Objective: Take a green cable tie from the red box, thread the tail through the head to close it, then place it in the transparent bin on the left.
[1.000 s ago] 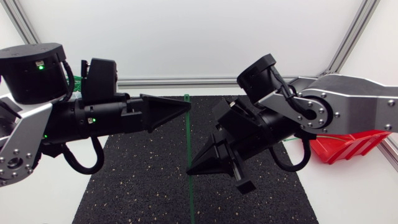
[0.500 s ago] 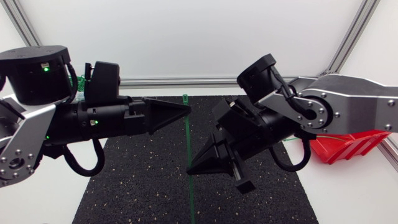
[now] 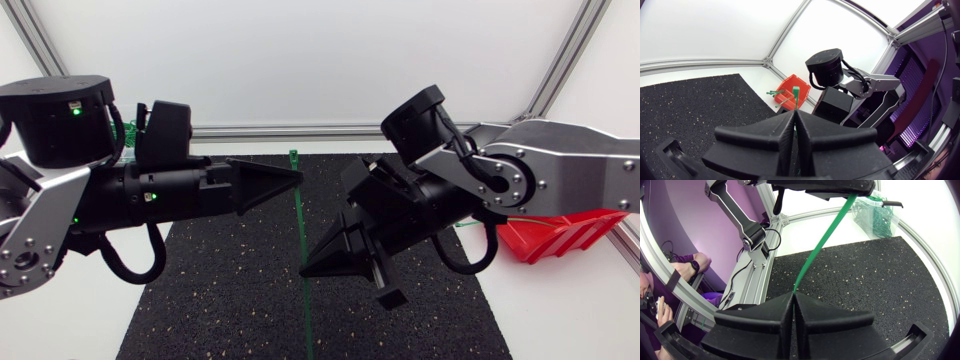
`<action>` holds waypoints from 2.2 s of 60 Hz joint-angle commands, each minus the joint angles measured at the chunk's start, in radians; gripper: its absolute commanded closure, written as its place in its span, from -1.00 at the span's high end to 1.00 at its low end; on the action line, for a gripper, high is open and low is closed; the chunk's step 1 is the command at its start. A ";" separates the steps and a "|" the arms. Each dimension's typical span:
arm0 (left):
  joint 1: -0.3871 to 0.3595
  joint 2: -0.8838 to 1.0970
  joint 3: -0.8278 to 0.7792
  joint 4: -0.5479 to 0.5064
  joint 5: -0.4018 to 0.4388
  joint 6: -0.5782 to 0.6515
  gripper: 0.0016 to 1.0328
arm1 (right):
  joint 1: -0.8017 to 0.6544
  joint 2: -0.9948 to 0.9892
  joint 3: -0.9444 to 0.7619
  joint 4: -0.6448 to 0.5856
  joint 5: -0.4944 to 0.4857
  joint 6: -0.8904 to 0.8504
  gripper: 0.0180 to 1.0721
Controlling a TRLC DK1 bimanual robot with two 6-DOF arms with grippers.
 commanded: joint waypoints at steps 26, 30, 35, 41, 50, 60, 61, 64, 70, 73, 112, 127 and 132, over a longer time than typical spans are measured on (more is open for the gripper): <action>0.018 -0.020 0.031 -0.006 0.008 -0.022 -0.74 | 0.005 -0.005 -0.029 0.012 0.011 -0.013 -0.89; 0.020 -0.022 0.033 -0.008 0.008 -0.022 -0.74 | 0.005 -0.005 -0.029 0.012 0.012 -0.013 -0.89; 0.020 -0.022 0.030 -0.008 0.008 -0.022 -0.74 | 0.005 -0.005 -0.029 0.012 0.012 -0.013 -0.89; 0.020 -0.020 0.031 -0.008 0.008 -0.022 -0.74 | 0.010 -0.005 -0.030 0.012 0.012 -0.013 -0.89; 0.014 -0.017 0.037 -0.014 0.008 -0.022 -0.74 | 0.019 0.001 -0.030 0.013 0.018 -0.013 -0.89; 0.007 -0.010 0.042 -0.014 0.006 -0.032 -0.74 | 0.024 0.005 -0.032 0.015 0.025 -0.012 -0.89; 0.007 -0.010 0.042 -0.014 0.006 -0.032 -0.74 | 0.024 0.005 -0.032 0.015 0.025 -0.012 -0.89; 0.007 -0.010 0.042 -0.014 0.006 -0.032 -0.74 | 0.024 0.003 -0.032 0.015 0.025 -0.012 -0.89; 0.004 -0.008 0.040 -0.017 0.006 -0.035 -0.75 | 0.024 0.003 -0.033 0.015 0.026 -0.012 -0.89; 0.000 -0.008 0.040 -0.020 0.006 -0.035 -0.75 | 0.024 0.001 -0.032 0.016 0.026 -0.012 -0.89; 0.030 0.012 0.080 -0.086 0.011 -0.045 -0.92 | 0.039 0.024 -0.032 0.027 0.084 -0.010 -0.51; 0.150 0.013 0.103 -0.146 0.103 -0.033 -0.92 | 0.004 -0.058 -0.038 0.020 0.193 -0.032 0.88; 0.192 0.021 0.105 -0.147 0.134 -0.032 -0.92 | -0.010 -0.091 -0.059 0.063 0.209 -0.069 0.93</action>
